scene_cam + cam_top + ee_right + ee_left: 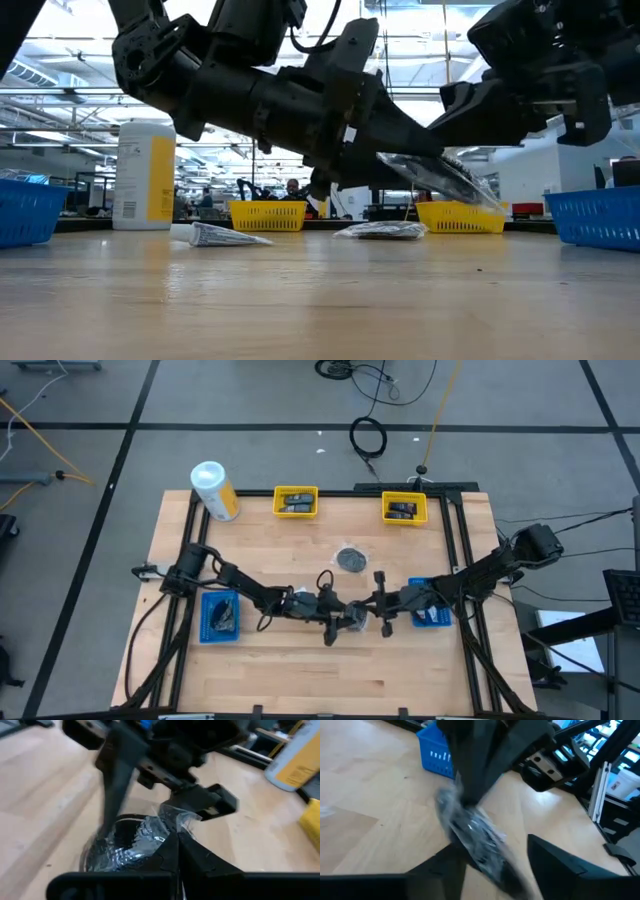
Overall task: Pick & Place Travel size toiletries
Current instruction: Put the black hairbrush into the left blue bin
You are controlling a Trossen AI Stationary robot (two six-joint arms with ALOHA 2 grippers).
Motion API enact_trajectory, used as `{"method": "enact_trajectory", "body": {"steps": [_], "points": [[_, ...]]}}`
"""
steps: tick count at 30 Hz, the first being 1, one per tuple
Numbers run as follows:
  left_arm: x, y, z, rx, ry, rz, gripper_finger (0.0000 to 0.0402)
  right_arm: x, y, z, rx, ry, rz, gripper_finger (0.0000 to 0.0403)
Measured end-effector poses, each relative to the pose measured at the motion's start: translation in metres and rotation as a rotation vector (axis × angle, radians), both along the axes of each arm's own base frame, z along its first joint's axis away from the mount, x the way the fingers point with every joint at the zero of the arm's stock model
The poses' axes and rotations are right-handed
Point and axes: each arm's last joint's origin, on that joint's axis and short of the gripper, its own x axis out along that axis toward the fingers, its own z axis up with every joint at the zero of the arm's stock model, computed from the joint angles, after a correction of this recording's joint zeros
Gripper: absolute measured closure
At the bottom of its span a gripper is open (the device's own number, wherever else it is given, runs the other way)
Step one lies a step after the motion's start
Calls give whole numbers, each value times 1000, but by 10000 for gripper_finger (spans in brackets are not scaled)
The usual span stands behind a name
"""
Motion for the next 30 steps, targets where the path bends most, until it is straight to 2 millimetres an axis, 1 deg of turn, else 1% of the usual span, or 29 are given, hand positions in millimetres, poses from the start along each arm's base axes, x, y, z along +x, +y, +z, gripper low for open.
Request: {"method": "enact_trajectory", "body": {"steps": [3, 5, 8, 9, 11, 13, 15, 16, 19, 21, 23, 25, 27, 29, 30], "points": [[0, 1, -1, 24, 8, 12, 258, 0, 1, 1, 25, -5, 27, 399], [0, 1, -2, 46, 15, 7, 301, 0, 1, 1, 44, -11, 24, 387], [-1, 0, -4, 79, 32, 4, 366, 1, 1, 2, 59, -13, 25, 353], [-2, 0, -5, 90, 41, -1, 381, 1, 1, 2, 59, -17, 22, 338], [-2, -2, -6, 99, 55, -14, 387, 0, 3, 7, 62, -46, 21, 306], [-4, -5, -8, 116, 78, -40, 375, -5, 7, 21, 73, -114, 46, 279], [-8, -10, -3, 163, 117, -74, 364, -14, 14, 40, 82, -194, 98, 258], [-11, -12, 4, 196, 132, -88, 362, -19, 17, 46, 81, -214, 122, 250], [-25, -24, 40, 315, 210, -81, 374, -35, 25, 60, 79, -271, 184, 237], [-40, -32, 70, 406, 284, -44, 388, -43, 26, 62, 77, -293, 212, 235], [-62, -39, 100, 455, 394, -9, 390, -49, 25, 58, 77, -297, 216, 235], [-85, -43, 132, 396, 511, 41, 382, -53, 21, 50, 77, -305, 177, 238], [-113, -43, 158, 252, 658, 128, 368, -57, 18, 43, 77, -318, 126, 242], [-139, -40, 176, 80, 827, 237, 359, -61, 14, 37, 75, -334, 76, 245], [-152, -40, 181, 1, 900, 295, 359, -63, 12, 34, 77, -345, 58, 246]]}}
